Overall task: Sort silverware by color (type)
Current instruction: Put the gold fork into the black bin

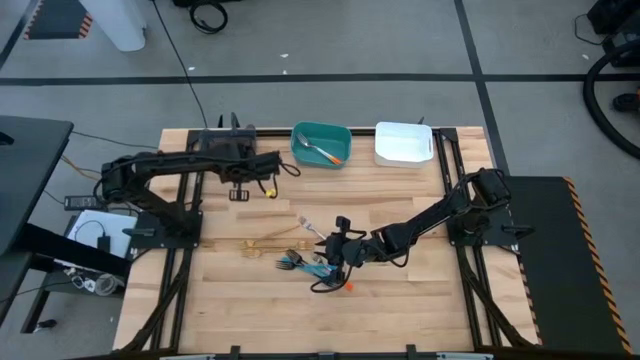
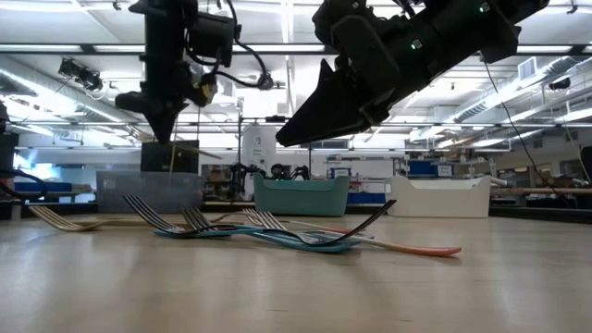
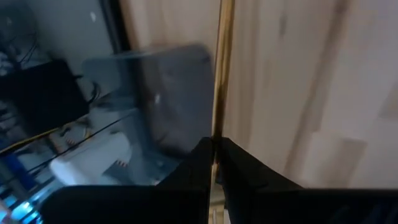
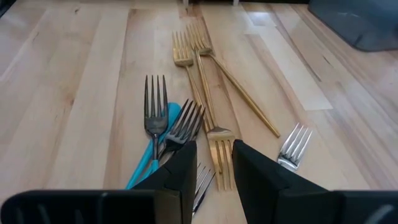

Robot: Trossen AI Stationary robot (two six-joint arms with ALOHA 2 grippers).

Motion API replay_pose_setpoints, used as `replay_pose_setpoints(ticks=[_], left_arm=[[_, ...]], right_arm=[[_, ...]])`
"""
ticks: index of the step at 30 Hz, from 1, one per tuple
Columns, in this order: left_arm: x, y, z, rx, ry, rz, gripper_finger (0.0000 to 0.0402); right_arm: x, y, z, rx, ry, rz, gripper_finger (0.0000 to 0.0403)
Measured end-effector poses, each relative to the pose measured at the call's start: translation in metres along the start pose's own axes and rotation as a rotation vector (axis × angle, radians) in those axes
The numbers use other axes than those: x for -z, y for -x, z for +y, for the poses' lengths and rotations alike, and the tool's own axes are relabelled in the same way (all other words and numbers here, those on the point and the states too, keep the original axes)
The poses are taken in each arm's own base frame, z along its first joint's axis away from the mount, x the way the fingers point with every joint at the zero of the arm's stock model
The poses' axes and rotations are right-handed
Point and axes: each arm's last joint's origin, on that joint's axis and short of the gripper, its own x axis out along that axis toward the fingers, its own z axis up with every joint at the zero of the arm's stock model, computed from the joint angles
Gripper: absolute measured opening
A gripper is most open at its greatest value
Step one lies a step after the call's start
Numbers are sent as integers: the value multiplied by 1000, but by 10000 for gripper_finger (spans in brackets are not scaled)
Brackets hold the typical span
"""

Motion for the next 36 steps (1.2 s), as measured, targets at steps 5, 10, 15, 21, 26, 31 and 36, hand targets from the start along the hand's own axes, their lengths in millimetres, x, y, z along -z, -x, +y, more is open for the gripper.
replay_pose_setpoints(ticks=[5, 10, 15, 21, 26, 31, 36], left_arm=[[7, -9, 13, -18, 28, 49, 31], [16, -20, 28, -6, 87, 88, 31], [23, -29, 43, 23, 150, 69, 31], [30, -39, 61, 30, 265, 26, 31], [38, -49, 75, 61, 405, -6, 31], [50, -59, 88, 87, 538, -13, 31], [61, -67, 98, 137, 646, -41, 31]], right_arm=[[0, 1, 1, -3, -7, 0, 109], [1, 2, 3, -9, -6, 0, 109], [1, 2, 5, 0, -9, -3, 109], [2, 4, 7, 35, -1, -7, 109], [3, 4, 7, 41, -6, 1, 109], [3, 4, 7, 42, -13, 2, 109], [4, 5, 7, 43, -21, 12, 109]])
